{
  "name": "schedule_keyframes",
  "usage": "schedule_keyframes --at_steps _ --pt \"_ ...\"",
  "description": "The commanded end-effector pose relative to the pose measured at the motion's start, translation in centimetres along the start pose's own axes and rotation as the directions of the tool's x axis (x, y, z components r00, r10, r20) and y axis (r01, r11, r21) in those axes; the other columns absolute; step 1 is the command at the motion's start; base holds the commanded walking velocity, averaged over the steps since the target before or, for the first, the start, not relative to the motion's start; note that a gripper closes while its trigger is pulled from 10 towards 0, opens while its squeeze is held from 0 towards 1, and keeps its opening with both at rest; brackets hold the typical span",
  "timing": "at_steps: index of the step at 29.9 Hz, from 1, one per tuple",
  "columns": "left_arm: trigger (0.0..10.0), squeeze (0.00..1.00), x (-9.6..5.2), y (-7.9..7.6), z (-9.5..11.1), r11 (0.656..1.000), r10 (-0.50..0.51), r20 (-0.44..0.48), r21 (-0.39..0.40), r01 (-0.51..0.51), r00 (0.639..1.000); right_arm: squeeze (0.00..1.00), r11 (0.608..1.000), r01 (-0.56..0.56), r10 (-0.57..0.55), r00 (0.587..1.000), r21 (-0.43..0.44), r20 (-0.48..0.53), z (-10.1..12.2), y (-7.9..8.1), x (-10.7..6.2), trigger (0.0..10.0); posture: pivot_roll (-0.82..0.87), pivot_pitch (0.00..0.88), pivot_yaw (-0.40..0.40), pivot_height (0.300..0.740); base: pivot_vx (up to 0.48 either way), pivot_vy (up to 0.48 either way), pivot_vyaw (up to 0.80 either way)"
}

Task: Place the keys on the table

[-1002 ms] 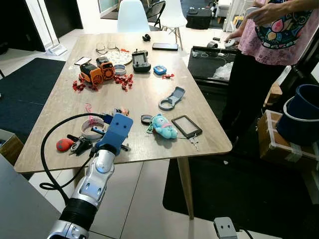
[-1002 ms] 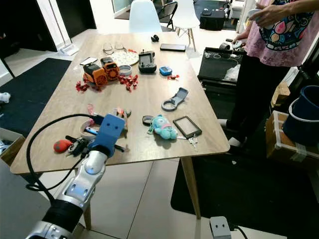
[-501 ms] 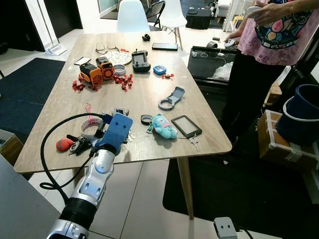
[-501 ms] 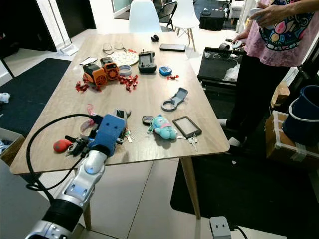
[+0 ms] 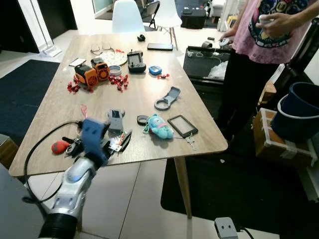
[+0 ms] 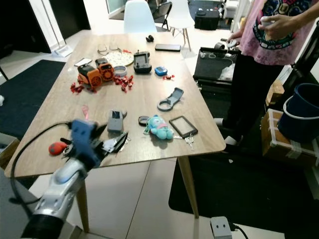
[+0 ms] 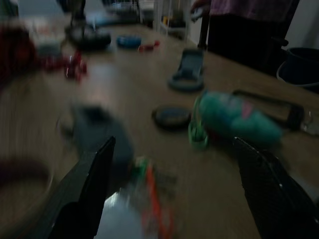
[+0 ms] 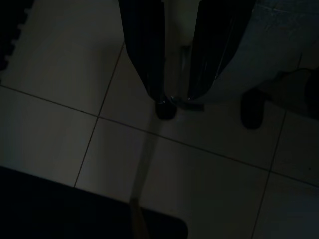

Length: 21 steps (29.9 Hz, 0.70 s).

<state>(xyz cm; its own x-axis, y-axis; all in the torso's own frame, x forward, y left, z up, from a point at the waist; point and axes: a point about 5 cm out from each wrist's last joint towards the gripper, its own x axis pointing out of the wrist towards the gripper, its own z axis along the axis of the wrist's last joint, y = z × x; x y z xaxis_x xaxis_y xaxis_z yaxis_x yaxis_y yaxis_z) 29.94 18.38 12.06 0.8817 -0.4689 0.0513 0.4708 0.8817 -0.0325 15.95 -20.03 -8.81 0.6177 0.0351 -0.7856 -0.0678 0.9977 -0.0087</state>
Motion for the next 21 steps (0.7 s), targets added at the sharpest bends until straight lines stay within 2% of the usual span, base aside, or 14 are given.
schedule_keyframes --at_steps 1,4,6,8,11,12,14,15,18,20,21 --pt "10.0 0.00 -1.8 0.2 -1.6 0.997 -0.070 -0.083 -0.031 0.067 0.994 0.00 1.000 0.005 -0.005 1.000 0.013 -0.016 -0.5 -0.1 -0.2 10.0 0.05 0.057 0.013 0.740 0.000 0.000 0.00" --pt "10.0 0.00 -3.7 -0.3 -3.9 0.990 -0.141 -0.176 -0.030 0.138 0.974 0.00 1.000 0.007 -0.006 1.000 0.011 -0.020 -0.6 -0.2 -0.2 10.0 0.05 0.052 0.011 0.740 0.000 0.000 0.00" --pt "10.0 0.00 -4.2 -0.5 -4.5 0.987 -0.160 -0.188 -0.039 0.155 0.969 0.00 1.000 0.007 -0.007 1.000 0.011 -0.021 -0.7 -0.3 -0.2 10.0 0.05 0.050 0.008 0.740 0.000 0.000 0.00" --pt "10.0 0.00 -6.1 -1.8 -7.3 0.977 -0.208 -0.267 -0.091 0.191 0.941 0.00 1.000 0.006 -0.006 1.000 0.006 -0.026 -0.8 -0.3 -0.3 10.0 0.05 0.042 0.003 0.740 0.000 0.000 0.00" --pt "10.0 0.00 -7.0 -2.4 -8.4 0.973 -0.225 -0.298 -0.114 0.200 0.927 0.00 1.000 0.005 -0.005 1.000 0.003 -0.028 -0.8 -0.4 -0.3 10.0 0.05 0.042 0.003 0.740 0.000 0.000 0.00" --pt "10.0 0.00 -7.9 -2.9 -9.7 0.974 -0.225 -0.334 -0.108 0.200 0.915 0.00 1.000 0.005 -0.005 1.000 0.002 -0.029 -0.9 -0.4 -0.3 10.0 0.06 0.032 0.000 0.740 0.000 0.000 0.00" --pt "10.0 0.00 -9.7 -3.2 -12.1 0.990 -0.142 -0.416 -0.062 0.128 0.898 0.00 1.000 0.005 -0.005 1.000 -0.001 -0.030 -0.9 -0.5 -0.3 10.0 0.05 0.022 -0.006 0.740 0.000 0.000 0.00" --pt "10.0 0.00 -10.2 -3.3 -12.8 0.993 -0.116 -0.437 -0.059 0.100 0.892 0.00 1.000 0.005 -0.005 1.000 -0.001 -0.030 -0.9 -0.5 -0.3 10.0 0.05 0.020 -0.008 0.740 0.000 0.000 0.00" --pt "10.0 0.00 -11.9 -2.6 -14.1 0.997 0.074 -0.473 0.003 -0.082 0.878 0.00 1.000 0.001 -0.001 1.000 -0.005 -0.027 -0.7 -0.5 -0.3 10.0 0.06 0.008 -0.015 0.740 0.000 0.000 0.00" --pt "10.0 0.00 -12.5 -2.0 -14.5 0.975 0.204 -0.477 0.023 -0.220 0.855 0.00 1.000 -0.002 0.002 1.000 -0.007 -0.026 -0.6 -0.4 -0.2 10.0 0.06 0.004 -0.019 0.740 0.000 0.000 0.00" --pt "10.0 0.00 -13.2 -1.2 -14.9 0.931 0.343 -0.486 0.063 -0.360 0.804 0.00 1.000 0.001 -0.002 1.000 -0.020 -0.025 -0.5 -0.3 -0.2 10.0 0.06 0.002 -0.021 0.740 0.000 0.000 0.00"
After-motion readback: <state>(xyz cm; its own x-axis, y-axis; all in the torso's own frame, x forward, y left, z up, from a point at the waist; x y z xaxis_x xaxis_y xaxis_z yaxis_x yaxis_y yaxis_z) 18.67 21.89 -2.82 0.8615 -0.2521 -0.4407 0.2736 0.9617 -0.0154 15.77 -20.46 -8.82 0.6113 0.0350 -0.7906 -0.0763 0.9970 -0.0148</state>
